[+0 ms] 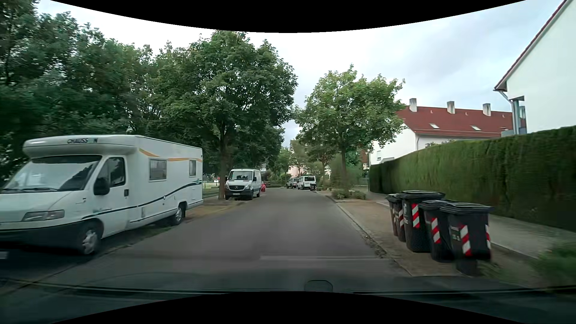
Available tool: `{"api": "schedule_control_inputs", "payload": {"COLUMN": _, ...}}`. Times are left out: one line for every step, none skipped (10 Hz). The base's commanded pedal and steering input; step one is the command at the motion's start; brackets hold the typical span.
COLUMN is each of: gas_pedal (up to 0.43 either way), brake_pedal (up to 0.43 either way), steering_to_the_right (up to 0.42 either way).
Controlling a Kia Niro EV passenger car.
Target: Follow the waypoints while adhering to traffic rules and regulations
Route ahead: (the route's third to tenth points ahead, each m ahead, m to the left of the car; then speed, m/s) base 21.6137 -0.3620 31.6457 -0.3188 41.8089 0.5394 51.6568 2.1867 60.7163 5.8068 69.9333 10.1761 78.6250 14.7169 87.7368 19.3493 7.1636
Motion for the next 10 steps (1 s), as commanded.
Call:
{"api": "schedule_control_inputs", "payload": {"gas_pedal": 0.130, "brake_pedal": 0.000, "steering_to_the_right": 0.025}}
{"api": "schedule_control_inputs", "payload": {"gas_pedal": 0.130, "brake_pedal": 0.000, "steering_to_the_right": 0.025}}
{"api": "schedule_control_inputs", "payload": {"gas_pedal": 0.130, "brake_pedal": 0.000, "steering_to_the_right": 0.024}}
{"api": "schedule_control_inputs", "payload": {"gas_pedal": 0.130, "brake_pedal": 0.000, "steering_to_the_right": 0.022}}
{"api": "schedule_control_inputs", "payload": {"gas_pedal": 0.118, "brake_pedal": 0.000, "steering_to_the_right": 0.020}}
{"api": "schedule_control_inputs", "payload": {"gas_pedal": 0.118, "brake_pedal": 0.000, "steering_to_the_right": 0.018}}
{"api": "schedule_control_inputs", "payload": {"gas_pedal": 0.110, "brake_pedal": 0.000, "steering_to_the_right": 0.016}}
{"api": "schedule_control_inputs", "payload": {"gas_pedal": 0.079, "brake_pedal": 0.000, "steering_to_the_right": 0.015}}
{"api": "schedule_control_inputs", "payload": {"gas_pedal": 0.067, "brake_pedal": 0.000, "steering_to_the_right": 0.013}}
{"api": "schedule_control_inputs", "payload": {"gas_pedal": 0.067, "brake_pedal": 0.000, "steering_to_the_right": 0.011}}
